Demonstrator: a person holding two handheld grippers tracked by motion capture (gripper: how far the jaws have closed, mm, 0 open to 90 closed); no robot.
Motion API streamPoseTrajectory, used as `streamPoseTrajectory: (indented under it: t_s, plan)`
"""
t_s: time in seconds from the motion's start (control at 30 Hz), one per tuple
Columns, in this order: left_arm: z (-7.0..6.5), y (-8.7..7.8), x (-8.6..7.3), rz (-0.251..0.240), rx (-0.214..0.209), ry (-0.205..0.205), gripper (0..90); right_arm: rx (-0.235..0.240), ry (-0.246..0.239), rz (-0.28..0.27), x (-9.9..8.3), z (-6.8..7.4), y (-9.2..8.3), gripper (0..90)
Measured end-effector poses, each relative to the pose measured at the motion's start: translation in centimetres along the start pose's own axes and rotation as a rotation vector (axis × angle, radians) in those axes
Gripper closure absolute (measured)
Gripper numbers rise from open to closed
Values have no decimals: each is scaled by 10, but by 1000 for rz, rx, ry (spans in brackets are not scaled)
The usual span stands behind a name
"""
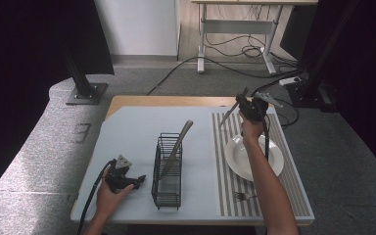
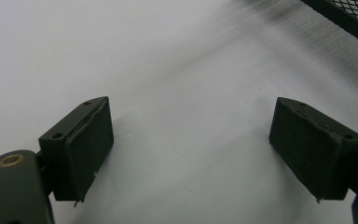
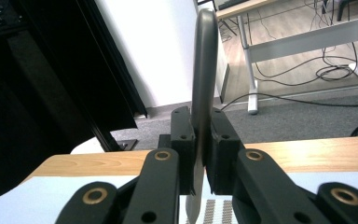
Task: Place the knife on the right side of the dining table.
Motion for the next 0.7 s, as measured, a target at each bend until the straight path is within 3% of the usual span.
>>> streamPoseTrajectory:
  t_s: [0.4, 0.7]
  plan:
    - [0, 0, 0, 0, 0, 0, 130, -16, 20, 19, -6, -10, 5, 830]
    - [0, 0, 0, 0, 0, 0, 130, -54, 60, 37, -5, -33, 4, 807]
Point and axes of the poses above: each handheld gripper's, and its own axes: y roughly forward along the jaws, x roughly out of its top, z roughly to its left, the point moved 4 cm from there along y, roughly forward along the jaws, and after that the axes turned 3 degrees about y, right-handed, at the moved point
